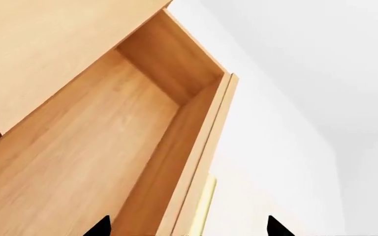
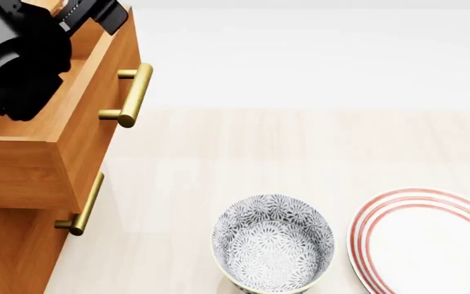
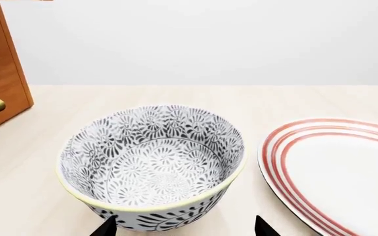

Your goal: Open the top drawer of the cabinet.

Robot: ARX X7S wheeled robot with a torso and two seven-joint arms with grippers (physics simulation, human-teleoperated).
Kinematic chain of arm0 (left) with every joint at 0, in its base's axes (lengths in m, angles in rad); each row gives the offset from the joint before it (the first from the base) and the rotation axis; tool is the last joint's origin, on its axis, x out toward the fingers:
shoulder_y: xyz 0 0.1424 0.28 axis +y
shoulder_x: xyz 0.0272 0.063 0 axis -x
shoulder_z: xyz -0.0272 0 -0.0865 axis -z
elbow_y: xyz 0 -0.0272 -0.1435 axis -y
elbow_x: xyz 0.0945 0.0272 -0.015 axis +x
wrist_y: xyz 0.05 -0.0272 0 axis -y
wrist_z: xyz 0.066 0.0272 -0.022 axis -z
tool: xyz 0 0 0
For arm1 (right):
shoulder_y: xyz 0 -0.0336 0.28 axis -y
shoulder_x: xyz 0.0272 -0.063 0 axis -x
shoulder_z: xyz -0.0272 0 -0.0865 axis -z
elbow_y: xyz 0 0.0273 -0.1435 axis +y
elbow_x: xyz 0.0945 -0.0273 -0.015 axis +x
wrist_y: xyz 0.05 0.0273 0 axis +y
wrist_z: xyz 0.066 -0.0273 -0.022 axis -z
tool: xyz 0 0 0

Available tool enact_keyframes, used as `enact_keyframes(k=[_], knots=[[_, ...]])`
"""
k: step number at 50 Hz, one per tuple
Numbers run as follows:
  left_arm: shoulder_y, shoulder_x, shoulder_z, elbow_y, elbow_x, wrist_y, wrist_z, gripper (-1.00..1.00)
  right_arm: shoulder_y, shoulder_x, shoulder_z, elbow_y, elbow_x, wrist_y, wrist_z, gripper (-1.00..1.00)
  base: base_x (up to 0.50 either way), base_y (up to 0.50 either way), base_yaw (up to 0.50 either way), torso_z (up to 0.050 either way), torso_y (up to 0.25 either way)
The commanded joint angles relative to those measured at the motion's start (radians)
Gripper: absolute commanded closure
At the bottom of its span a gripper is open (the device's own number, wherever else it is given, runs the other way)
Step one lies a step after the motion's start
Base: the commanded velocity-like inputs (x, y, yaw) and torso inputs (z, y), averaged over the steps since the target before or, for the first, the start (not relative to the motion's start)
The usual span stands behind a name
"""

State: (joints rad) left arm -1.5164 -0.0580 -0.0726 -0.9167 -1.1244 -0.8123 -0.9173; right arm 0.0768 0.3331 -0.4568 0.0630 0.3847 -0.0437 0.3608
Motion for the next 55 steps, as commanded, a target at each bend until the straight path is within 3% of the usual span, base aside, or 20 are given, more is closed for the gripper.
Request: enact_keyframes(k=[1,37,55], knots=[[0.006,0.021,-0.02,-0.029,-0.003,0.002,0.003,-1.0,0.0,-0.013,0.021,-0.014,-0.014,0.009,-0.015,-1.0,0.0,0.0,0.0,0.0,0.0],[0.024,0.045,0.029,-0.02,-0.148,-0.052,-0.011,-1.0,-0.002,-0.008,0.014,-0.01,-0.01,-0.003,-0.014,-1.0,0.0,0.0,0.0,0.0,0.0],[0.025,0.052,0.193,0.014,-0.348,-0.03,-0.009,-1.0,-0.001,-0.002,0.006,-0.012,-0.012,-0.005,-0.017,-1.0,0.0,0.0,0.0,0.001,0.0]])
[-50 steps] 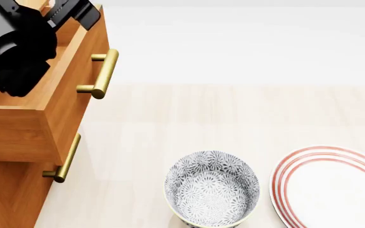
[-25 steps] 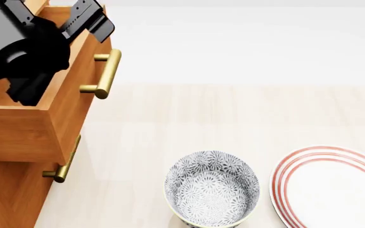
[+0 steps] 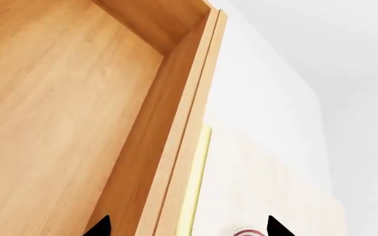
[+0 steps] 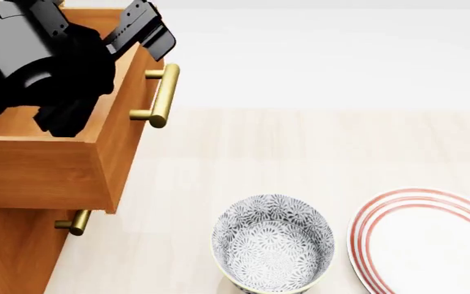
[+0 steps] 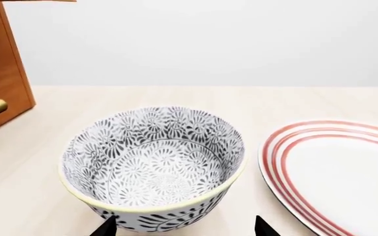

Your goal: Open the top drawer of the cabinet.

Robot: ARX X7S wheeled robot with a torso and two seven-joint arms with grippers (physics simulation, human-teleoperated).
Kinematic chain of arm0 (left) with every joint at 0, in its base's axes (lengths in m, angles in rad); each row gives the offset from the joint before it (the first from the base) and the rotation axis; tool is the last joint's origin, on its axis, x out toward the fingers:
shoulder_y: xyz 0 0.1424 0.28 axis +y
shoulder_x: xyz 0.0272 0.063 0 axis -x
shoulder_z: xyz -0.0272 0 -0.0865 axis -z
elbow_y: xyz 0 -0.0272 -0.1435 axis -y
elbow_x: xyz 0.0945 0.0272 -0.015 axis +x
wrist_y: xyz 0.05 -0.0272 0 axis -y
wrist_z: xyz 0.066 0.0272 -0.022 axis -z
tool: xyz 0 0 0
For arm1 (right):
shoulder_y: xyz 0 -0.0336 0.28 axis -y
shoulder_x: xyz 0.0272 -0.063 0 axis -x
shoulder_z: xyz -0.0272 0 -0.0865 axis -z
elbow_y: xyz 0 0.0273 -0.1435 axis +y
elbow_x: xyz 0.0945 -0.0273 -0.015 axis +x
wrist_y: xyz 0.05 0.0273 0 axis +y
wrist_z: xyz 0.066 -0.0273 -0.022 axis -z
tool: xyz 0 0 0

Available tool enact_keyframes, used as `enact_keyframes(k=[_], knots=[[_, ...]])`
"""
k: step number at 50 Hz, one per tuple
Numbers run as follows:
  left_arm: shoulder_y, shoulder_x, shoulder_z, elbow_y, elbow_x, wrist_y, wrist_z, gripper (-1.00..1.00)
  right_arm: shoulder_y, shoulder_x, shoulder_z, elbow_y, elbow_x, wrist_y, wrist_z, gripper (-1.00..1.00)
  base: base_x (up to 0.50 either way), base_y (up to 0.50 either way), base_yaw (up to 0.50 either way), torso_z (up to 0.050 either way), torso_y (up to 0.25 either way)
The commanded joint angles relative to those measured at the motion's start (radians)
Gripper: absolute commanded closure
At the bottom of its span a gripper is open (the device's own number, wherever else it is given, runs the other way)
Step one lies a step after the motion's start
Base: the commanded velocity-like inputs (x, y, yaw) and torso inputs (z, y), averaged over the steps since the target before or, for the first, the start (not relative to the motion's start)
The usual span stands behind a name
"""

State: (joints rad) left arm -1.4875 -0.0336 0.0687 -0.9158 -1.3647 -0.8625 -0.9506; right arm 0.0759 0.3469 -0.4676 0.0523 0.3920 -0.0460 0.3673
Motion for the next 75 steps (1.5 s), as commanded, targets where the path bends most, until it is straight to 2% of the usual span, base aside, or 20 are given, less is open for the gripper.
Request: enact_keyframes(k=[1,48,68,75], knots=[[-0.007,0.028,0.062,0.014,-0.116,0.024,0.026,-1.0,-0.001,-0.014,0.017,-0.006,-0.018,-0.001,-0.023,-1.0,0.0,0.0,0.0,0.0,0.0],[-0.032,0.026,0.476,0.133,-0.494,0.141,0.058,-1.0,-0.002,0.003,0.013,-0.019,0.004,0.008,-0.024,-1.0,0.0,0.0,0.0,0.0,0.0],[-0.03,0.027,0.644,0.258,-0.675,0.233,0.055,-1.0,-0.001,0.004,0.006,-0.009,0.007,0.002,-0.031,-1.0,0.0,0.0,0.0,0.0,0.0],[-0.032,0.006,0.691,0.328,-0.675,0.256,0.07,-1.0,0.002,0.004,0.004,-0.005,0.009,0.004,-0.032,-1.0,0.0,0.0,0.0,0.0,0.0]])
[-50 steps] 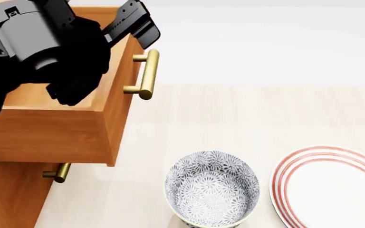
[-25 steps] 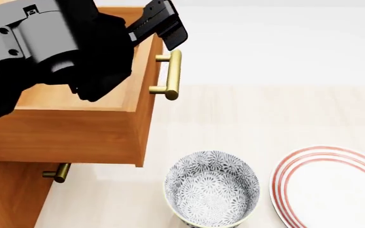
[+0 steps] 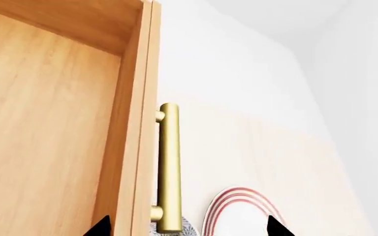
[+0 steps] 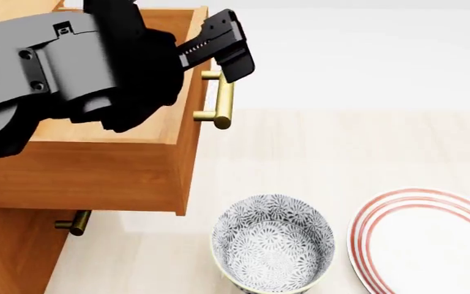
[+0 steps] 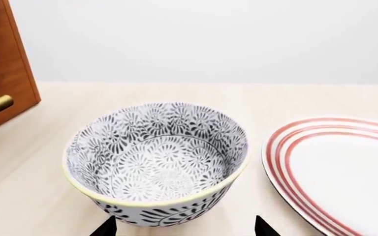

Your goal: Open the top drawer of the cabinet.

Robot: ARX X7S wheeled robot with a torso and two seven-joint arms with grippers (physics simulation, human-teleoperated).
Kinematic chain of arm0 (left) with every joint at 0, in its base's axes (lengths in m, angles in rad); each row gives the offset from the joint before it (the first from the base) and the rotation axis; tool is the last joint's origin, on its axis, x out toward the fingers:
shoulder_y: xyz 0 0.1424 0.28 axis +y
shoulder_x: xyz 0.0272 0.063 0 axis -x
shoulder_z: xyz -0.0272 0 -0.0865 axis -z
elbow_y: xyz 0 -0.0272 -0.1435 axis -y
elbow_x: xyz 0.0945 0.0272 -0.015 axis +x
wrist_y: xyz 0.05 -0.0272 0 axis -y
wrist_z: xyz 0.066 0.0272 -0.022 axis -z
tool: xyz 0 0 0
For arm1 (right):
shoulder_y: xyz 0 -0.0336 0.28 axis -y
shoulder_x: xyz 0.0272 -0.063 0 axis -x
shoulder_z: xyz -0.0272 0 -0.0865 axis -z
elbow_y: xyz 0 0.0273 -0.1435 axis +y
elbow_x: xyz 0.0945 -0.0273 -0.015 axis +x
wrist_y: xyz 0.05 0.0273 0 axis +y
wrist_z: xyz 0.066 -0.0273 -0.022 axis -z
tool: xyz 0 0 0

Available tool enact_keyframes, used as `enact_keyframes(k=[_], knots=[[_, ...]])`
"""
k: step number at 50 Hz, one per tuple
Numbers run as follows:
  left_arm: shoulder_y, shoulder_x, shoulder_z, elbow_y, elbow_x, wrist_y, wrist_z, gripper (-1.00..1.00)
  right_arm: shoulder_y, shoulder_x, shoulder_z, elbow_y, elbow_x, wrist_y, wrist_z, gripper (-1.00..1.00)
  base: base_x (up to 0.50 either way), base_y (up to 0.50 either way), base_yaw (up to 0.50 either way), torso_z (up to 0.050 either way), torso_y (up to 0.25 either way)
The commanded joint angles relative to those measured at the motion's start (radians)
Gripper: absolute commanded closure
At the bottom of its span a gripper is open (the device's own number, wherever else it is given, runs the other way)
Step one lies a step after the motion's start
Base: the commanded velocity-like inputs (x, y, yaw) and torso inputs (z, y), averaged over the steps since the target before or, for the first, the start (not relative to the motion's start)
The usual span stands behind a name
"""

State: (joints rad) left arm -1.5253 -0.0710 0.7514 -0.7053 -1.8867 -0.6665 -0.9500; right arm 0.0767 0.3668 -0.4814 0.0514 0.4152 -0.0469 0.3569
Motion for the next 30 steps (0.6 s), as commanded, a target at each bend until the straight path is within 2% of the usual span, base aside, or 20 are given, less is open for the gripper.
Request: enact_keyframes(k=[1,5,13,27,30], knots=[[0.003,0.031,0.024,0.135,-0.117,0.072,0.07,-1.0,0.001,-0.016,0.018,-0.005,-0.013,0.006,-0.022,-1.0,0.0,0.0,0.0,0.0,0.0],[-0.002,-0.006,0.036,0.207,-0.076,0.087,0.052,-1.0,0.001,-0.019,0.015,0.005,-0.015,0.001,-0.025,-1.0,0.0,0.0,0.0,0.0,0.003],[-0.007,-0.042,0.022,0.315,-0.094,0.085,0.0,-1.0,0.002,-0.018,0.013,0.004,-0.012,0.007,-0.021,-1.0,0.0,0.0,0.0,0.0,0.001],[0.056,-0.124,0.07,0.551,0.013,0.085,-0.02,-1.0,0.012,-0.022,0.02,0.017,0.001,0.014,-0.017,-1.0,0.0,0.0,0.0,0.0,0.0],[0.044,-0.14,0.089,0.609,0.076,0.085,-0.017,-1.0,0.012,-0.019,0.021,0.005,0.007,0.026,-0.011,-1.0,0.0,0.0,0.0,0.0,0.0]])
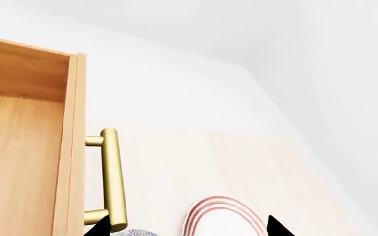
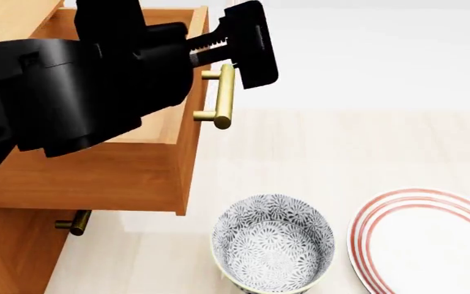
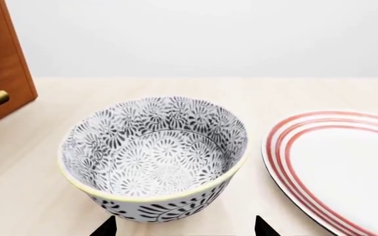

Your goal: Open the top drawer of the cabinet.

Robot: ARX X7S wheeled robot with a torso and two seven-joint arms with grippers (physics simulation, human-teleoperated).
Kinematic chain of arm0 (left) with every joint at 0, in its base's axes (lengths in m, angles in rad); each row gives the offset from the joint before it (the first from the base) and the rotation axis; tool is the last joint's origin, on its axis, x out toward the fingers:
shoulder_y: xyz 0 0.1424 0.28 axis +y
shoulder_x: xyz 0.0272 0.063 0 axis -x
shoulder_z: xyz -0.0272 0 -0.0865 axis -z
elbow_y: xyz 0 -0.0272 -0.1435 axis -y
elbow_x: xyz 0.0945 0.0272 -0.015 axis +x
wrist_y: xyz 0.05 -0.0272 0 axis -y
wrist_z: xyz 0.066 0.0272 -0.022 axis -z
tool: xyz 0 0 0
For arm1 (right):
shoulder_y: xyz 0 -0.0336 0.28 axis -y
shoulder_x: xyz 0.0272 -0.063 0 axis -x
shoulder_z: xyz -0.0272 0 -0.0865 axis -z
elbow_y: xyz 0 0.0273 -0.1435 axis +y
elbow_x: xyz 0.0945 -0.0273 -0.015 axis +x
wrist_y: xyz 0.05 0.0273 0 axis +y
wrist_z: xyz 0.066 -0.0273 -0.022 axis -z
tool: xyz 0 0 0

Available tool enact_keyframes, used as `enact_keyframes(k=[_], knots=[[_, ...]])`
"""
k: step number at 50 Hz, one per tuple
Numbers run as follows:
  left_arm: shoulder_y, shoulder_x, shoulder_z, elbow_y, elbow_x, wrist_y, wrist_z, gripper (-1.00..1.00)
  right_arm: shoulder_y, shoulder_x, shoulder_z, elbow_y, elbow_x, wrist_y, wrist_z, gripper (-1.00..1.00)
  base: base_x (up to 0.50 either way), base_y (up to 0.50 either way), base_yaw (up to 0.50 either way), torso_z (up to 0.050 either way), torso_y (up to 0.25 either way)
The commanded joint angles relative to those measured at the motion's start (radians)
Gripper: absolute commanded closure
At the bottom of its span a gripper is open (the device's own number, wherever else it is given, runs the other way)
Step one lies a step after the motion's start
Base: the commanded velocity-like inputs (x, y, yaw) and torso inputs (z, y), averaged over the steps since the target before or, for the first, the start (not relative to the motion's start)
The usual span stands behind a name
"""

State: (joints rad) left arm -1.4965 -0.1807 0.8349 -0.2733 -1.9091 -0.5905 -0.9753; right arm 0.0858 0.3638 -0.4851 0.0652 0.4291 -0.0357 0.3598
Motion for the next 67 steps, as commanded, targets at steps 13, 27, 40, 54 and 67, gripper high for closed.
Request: enact_keyframes(k=[13,27,40,54,67], knots=[[0.015,-0.103,0.068,0.469,0.287,-0.007,-0.017,-1.0,0.0,-0.015,0.02,-0.006,-0.005,0.013,-0.016,-1.0,0.0,0.0,0.0,0.0,0.0],[0.089,-0.186,0.161,0.747,0.548,-0.005,-0.052,-1.0,-0.001,-0.017,0.013,-0.002,-0.004,0.013,-0.016,-1.0,0.0,0.0,0.0,0.0,0.0],[0.146,-0.233,0.279,0.961,0.809,-0.021,-0.11,-1.0,-0.001,-0.015,0.01,-0.004,-0.001,0.016,-0.015,-1.0,0.0,0.0,0.0,0.0,0.0],[0.219,-0.28,0.475,1.076,1.187,-0.006,-0.134,-1.0,-0.001,-0.013,0.009,-0.004,0.001,0.018,-0.012,-1.0,0.0,0.0,0.0,0.0,0.0],[0.303,-0.354,0.636,1.032,1.476,0.074,-0.167,-1.0,0.007,-0.016,0.013,0.009,0.014,0.023,-0.011,-1.0,0.0,0.0,0.0,0.0,0.0]])
